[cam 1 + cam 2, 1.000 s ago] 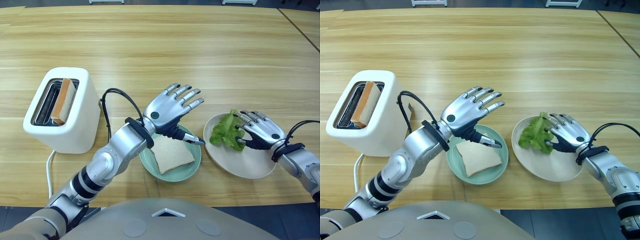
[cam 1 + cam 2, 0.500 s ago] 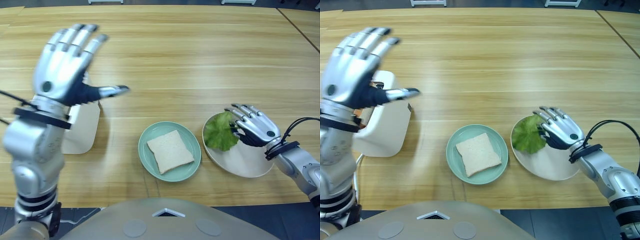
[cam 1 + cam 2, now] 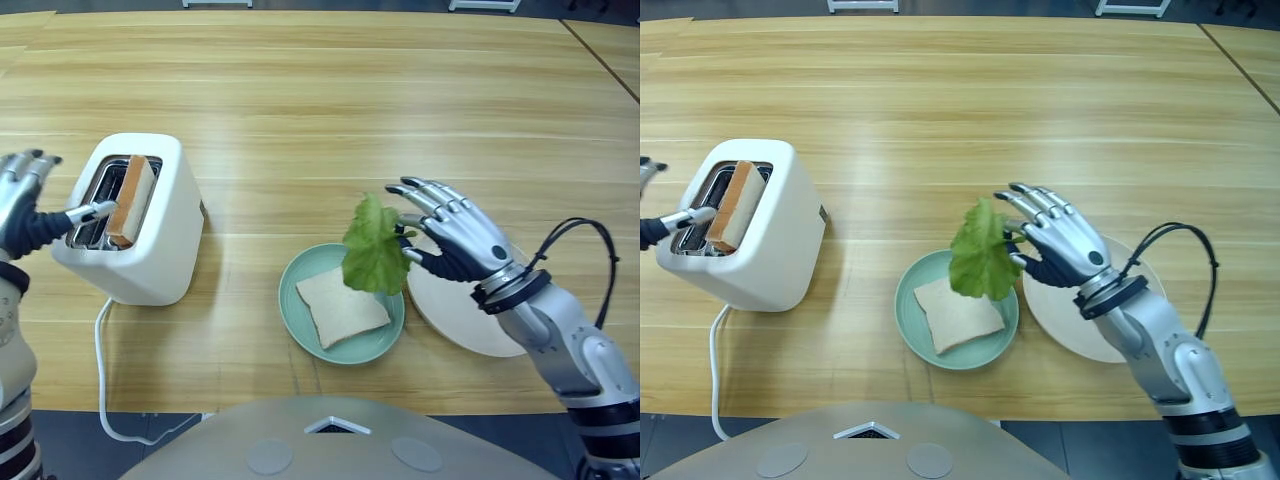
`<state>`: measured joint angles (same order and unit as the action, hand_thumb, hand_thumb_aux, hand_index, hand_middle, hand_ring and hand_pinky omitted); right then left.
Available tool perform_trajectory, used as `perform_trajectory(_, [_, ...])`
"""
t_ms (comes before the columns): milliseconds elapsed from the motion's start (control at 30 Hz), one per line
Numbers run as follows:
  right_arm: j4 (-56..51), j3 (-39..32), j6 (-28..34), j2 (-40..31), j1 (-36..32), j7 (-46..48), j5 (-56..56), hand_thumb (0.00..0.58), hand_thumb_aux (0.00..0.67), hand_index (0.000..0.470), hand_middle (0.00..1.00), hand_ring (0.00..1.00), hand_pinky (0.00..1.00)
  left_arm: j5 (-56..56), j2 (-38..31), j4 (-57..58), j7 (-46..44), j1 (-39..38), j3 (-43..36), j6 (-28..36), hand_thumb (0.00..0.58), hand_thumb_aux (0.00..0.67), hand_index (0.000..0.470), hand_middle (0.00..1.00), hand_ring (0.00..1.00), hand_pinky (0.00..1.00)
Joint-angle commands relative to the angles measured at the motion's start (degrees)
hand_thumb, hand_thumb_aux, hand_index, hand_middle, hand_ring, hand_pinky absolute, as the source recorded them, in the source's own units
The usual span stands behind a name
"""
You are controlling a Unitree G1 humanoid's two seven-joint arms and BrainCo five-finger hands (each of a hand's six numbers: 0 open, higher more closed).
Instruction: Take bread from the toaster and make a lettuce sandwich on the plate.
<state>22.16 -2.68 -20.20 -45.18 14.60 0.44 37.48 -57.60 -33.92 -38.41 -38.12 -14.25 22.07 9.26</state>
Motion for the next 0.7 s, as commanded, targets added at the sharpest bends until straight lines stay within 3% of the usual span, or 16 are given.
perform_trajectory(33, [1.0, -3.0, 0.3, 2.6, -0.7, 4.2, 0.1, 0.580, 0.670, 0.470, 0.00, 0.00, 0.00, -0.4, 0.5, 0.5, -1.7, 1.7, -5.5, 0.3, 0.049, 0.029, 0.020, 0.00, 0.00, 0.00])
perform_trajectory(67, [1.1, -3.5, 0.3, 3.0, -0.9, 5.2, 0.1, 0.580, 0.670, 0.470, 0.00, 0.00, 0.00, -0.7, 0.5, 0.7, -1.9, 2.4, -6.5, 0.7, 0.190, 0.121, 0.085, 0.00, 0.00, 0.00])
perform_trajectory(100, [1.5, -3.9, 0.4, 3.5, -0.7, 6.2, -0.2, 0.580, 0.670, 0.470, 0.00, 0.00, 0.00, -1.1, 0.4, 1.2, -2.1, 3.5, -7.8, 1.0, 0.198, 0.126, 0.088, 0.00, 0.00, 0.00])
perform_trajectory(133, [2.2, -4.3, 0.5, 3.6, -0.4, 7.5, -0.7, 0.580, 0.670, 0.470, 0.00, 0.00, 0.00, -1.5, 0.3, 2.1, -2.0, 4.8, -9.0, 1.3, 0.265, 0.176, 0.123, 0.00, 0.00, 0.00])
perform_trajectory(167, [2.7, -4.4, 0.5, 3.7, 0.0, 8.5, -1.0, 0.580, 0.670, 0.470, 0.00, 0.00, 0.00, -1.8, 0.2, 2.7, -1.9, 5.9, -9.8, 1.6, 0.417, 0.315, 0.221, 0.00, 0.00, 0.00])
perform_trajectory(200, [3.3, -4.4, 0.6, 3.5, 0.5, 9.9, -1.3, 0.580, 0.670, 0.470, 0.00, 0.00, 0.00, -2.0, 0.4, 2.9, -1.6, 6.9, -10.4, 2.1, 0.501, 0.423, 0.297, 0.00, 0.00, 0.00])
perform_trajectory(233, [3.6, -4.3, 0.4, 3.1, 1.0, 11.1, -1.7, 0.580, 0.670, 0.470, 0.00, 0.00, 0.00, -2.2, 0.7, 2.6, -1.3, 7.7, -10.7, 2.6, 0.580, 0.662, 0.464, 0.00, 0.00, 0.00])
perform_trajectory(433, [4.2, -3.1, 0.0, 2.0, 2.3, 16.0, -2.6, 0.580, 0.670, 0.470, 0.00, 0.00, 0.00, -3.1, 2.1, 0.2, -0.8, 9.8, -12.1, 5.2, 0.580, 0.670, 0.470, 0.00, 0.00, 0.00])
perform_trajectory(500, [2.3, -4.0, -0.4, 1.4, 1.7, 17.3, -1.1, 0.580, 0.670, 0.470, 0.00, 0.00, 0.00, -2.9, 3.1, -0.6, -0.2, 11.0, -12.2, 6.1, 0.580, 0.670, 0.470, 0.78, 0.78, 0.78])
perform_trajectory(533, [1.5, -4.3, -0.5, 1.4, 1.5, 17.8, -0.8, 0.580, 0.670, 0.470, 0.00, 0.00, 0.00, -2.7, 3.4, -1.1, 0.0, 11.7, -12.3, 6.3, 0.580, 0.670, 0.470, 1.00, 1.00, 1.00])
perform_trajectory(700, [-2.7, -6.2, -1.7, 1.4, -0.7, 16.3, 6.3, 0.580, 0.670, 0.470, 0.00, 0.00, 0.00, -1.6, 3.9, -3.1, 1.1, 14.1, -12.1, 6.7, 0.580, 0.670, 0.470, 1.00, 1.00, 1.00])
